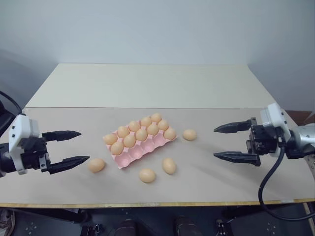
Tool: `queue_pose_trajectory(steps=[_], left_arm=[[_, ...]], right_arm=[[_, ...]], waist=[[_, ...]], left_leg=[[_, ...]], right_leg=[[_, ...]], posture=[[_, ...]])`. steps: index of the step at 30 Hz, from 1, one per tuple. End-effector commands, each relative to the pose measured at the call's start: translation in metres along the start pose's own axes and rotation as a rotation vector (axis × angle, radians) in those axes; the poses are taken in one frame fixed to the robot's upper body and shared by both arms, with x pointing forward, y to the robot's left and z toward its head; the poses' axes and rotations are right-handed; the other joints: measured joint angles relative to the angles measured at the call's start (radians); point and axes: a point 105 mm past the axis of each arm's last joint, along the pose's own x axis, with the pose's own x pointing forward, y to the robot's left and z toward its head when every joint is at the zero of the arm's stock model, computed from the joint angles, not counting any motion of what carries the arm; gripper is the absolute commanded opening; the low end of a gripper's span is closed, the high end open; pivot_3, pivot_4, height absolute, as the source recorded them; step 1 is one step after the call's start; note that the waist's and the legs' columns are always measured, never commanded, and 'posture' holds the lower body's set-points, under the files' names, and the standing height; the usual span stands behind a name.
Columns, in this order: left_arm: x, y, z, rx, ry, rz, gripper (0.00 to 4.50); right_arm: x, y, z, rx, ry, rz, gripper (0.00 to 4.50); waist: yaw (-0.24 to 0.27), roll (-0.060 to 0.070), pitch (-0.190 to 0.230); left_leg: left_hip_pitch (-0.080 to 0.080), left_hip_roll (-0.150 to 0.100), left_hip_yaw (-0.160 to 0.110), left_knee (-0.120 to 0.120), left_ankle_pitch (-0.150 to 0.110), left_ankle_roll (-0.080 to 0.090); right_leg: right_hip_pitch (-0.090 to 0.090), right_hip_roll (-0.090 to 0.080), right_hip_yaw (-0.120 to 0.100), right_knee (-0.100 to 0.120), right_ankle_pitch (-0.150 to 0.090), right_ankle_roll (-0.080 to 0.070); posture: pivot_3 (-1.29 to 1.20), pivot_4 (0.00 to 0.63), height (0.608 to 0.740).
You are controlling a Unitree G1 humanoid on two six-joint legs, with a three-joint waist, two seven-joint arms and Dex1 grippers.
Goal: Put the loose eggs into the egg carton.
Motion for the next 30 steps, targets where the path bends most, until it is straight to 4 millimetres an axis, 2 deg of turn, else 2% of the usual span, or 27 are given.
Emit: queue_pose_trajectory(steps=[1, 12, 25, 28, 30], left_arm=[[0.000, 0.000, 0.008, 0.035, -0.001, 0.000, 4.48], [-0.001, -0.002, 0.006, 0.048, 0.023, -0.024, 4.48], [0.019, -0.008, 0.013, 0.058, -0.021, -0.135, 4.48], [0.025, -0.006, 0.015, 0.065, -0.035, -0.157, 4.48], [0.028, -0.006, 0.018, 0.059, -0.054, -0.173, 4.48]], right_arm=[[-0.002, 0.000, 0.009, -0.047, -0.019, -0.001, 4.50], [-0.003, -0.001, 0.009, -0.038, -0.026, -0.010, 4.50], [-0.003, -0.010, 0.004, -0.022, 0.030, -0.034, 4.50], [0.005, -0.018, -0.004, -0.055, 0.070, -0.093, 4.50], [0.016, -0.031, -0.014, -0.097, 0.113, -0.154, 4.50]], waist=[[0.000, 0.000, 0.000], [0.000, 0.000, 0.000], [0.000, 0.000, 0.000], [0.000, 0.000, 0.000], [-0.003, 0.000, 0.000]], left_leg=[[0.000, 0.000, 0.000, 0.000, 0.000, 0.000], [0.000, 0.000, 0.000, 0.000, 0.000, 0.000], [0.000, 0.000, 0.000, 0.000, 0.000, 0.000], [0.000, 0.000, 0.000, 0.000, 0.000, 0.000], [0.000, 0.000, 0.000, 0.000, 0.000, 0.000]], right_leg=[[0.000, 0.000, 0.000, 0.000, 0.000, 0.000], [0.000, 0.000, 0.000, 0.000, 0.000, 0.000], [0.000, 0.000, 0.000, 0.000, 0.000, 0.000], [0.000, 0.000, 0.000, 0.000, 0.000, 0.000], [0.000, 0.000, 0.000, 0.000, 0.000, 0.000]], posture=[[0.00, 0.150, 0.740], [0.00, 0.150, 0.740], [0.00, 0.150, 0.740], [0.00, 0.150, 0.740], [0.00, 0.150, 0.740]])
